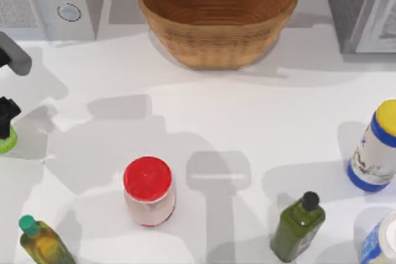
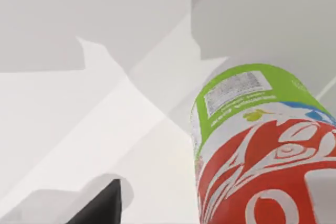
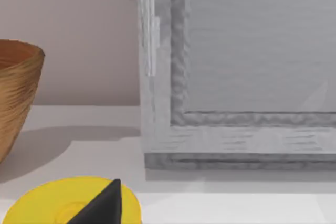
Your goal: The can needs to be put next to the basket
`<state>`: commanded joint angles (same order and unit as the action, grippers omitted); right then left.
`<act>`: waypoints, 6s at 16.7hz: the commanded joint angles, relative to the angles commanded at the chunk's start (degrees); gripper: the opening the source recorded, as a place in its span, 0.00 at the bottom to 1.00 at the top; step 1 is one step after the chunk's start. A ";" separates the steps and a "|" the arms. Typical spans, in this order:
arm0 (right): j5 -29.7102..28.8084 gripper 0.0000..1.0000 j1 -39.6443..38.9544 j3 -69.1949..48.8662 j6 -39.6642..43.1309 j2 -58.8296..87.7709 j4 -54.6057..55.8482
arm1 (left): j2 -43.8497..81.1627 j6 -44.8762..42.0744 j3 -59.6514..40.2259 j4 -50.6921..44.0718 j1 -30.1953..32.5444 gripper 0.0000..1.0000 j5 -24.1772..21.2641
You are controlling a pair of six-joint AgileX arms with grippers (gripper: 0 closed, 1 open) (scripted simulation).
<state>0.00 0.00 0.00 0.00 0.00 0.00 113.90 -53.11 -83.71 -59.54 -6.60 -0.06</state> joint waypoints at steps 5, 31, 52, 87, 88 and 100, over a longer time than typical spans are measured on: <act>0.00 1.00 0.00 0.00 0.00 0.00 0.00 | 0.56 -0.07 1.74 1.91 -0.06 1.00 0.00; 0.00 1.00 0.00 0.00 0.00 0.00 0.00 | 0.58 3.42 0.10 1.26 2.36 0.00 -0.83; 0.00 1.00 0.00 0.00 0.00 0.00 0.00 | 28.64 89.87 -44.21 -22.04 50.21 0.00 -3.79; 0.00 1.00 0.00 0.00 0.00 0.00 0.00 | 29.57 98.40 -49.18 -19.91 53.77 1.00 -0.41; 0.00 1.00 0.00 0.00 0.00 0.00 0.00 | 29.57 98.40 -49.18 -19.91 53.77 1.00 -0.41; 0.00 1.00 0.00 0.00 0.00 0.00 0.00 | 32.38 98.46 -62.73 -30.47 53.70 1.00 -0.41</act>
<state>0.00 0.00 0.00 0.00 0.00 0.00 146.29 45.35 -146.43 -90.01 47.10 -0.47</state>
